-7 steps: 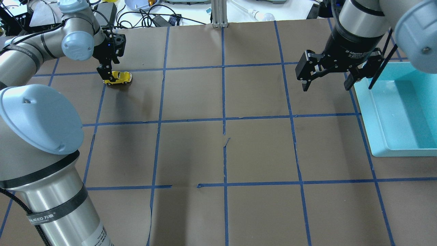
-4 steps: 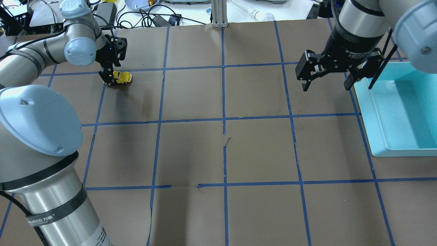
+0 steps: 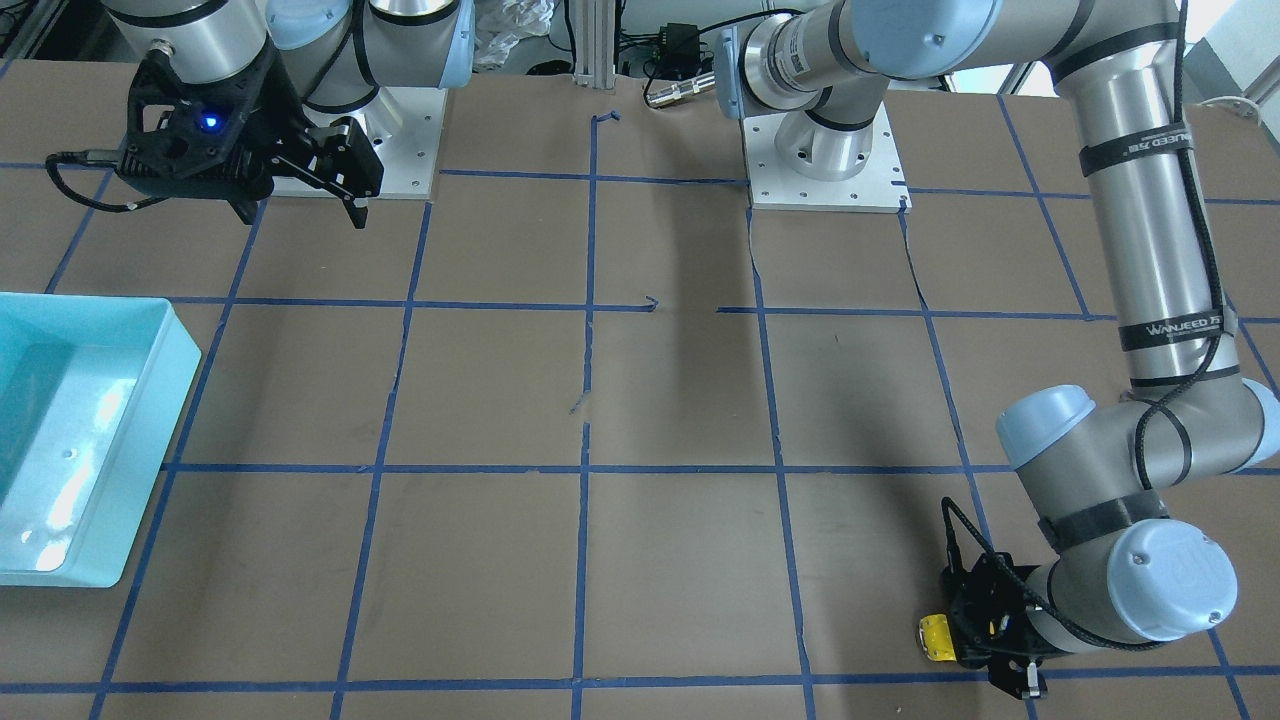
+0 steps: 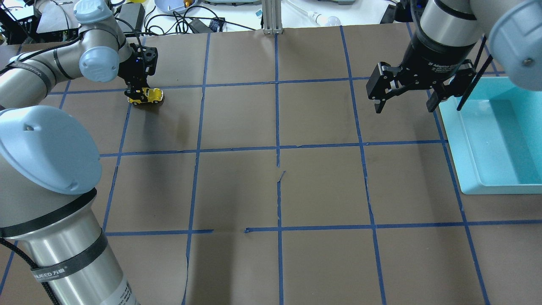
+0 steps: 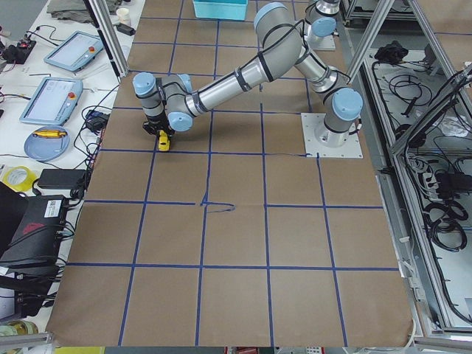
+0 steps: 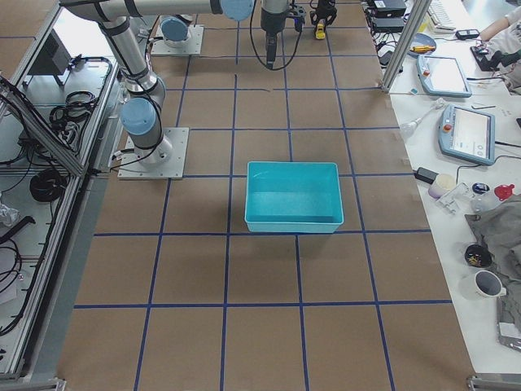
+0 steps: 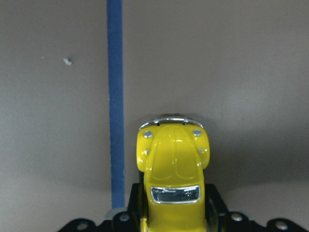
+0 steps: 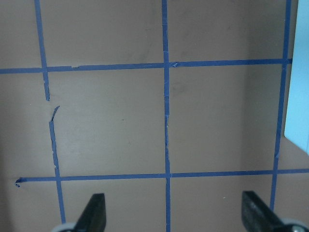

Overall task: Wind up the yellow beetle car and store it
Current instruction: 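Close the left gripper on the yellow car and pull it backward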

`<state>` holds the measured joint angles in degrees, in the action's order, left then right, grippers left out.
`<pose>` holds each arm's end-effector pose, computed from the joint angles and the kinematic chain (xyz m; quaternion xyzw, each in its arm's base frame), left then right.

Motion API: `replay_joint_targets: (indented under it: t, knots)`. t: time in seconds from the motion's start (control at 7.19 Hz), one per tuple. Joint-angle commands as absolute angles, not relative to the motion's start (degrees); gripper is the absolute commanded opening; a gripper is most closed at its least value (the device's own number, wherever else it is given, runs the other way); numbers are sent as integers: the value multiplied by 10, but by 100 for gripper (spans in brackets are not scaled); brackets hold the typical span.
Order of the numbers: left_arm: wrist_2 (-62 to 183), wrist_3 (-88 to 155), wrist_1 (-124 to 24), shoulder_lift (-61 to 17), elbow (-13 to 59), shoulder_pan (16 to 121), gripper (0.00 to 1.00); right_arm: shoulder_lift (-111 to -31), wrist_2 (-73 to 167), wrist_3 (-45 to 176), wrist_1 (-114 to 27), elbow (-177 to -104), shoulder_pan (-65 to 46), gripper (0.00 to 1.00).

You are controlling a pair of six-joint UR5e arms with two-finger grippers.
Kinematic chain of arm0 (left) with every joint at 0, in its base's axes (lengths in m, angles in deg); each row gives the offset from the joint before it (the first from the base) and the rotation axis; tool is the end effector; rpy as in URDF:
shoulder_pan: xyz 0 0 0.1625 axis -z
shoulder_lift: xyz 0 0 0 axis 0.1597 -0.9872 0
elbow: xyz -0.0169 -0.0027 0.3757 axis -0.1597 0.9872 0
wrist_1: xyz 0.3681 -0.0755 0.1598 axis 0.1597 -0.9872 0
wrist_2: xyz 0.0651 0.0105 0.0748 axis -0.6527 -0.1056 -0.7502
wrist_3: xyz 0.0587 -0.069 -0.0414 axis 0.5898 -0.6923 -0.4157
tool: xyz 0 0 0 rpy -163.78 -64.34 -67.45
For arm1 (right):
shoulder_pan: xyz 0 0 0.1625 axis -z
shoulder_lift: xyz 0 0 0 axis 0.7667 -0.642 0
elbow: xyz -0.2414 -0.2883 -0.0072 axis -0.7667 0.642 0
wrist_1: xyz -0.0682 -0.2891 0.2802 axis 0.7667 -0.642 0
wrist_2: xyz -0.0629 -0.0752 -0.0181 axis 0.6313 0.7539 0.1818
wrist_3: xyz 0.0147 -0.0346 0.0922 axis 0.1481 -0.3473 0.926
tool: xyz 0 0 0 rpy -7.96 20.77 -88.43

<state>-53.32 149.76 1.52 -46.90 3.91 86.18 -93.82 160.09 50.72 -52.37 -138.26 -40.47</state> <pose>0.0331 -0.7180 0.1597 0.6997 0.7141 0.0199 0.0057 0.1381 -0.4618 0.4485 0.0118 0.9997 0.0222 0.0017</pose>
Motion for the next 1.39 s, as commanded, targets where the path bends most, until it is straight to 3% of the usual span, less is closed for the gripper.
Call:
replay_joint_targets:
  t: [0.0,1.25]
  knots:
    - [-532,1498,14,-466,41,862,0,-938,1602,507,-524,-1383,-405,100]
    - [-531,1508,22,-473,47,851,0,-939,1602,508,-524,-1383,-406,100]
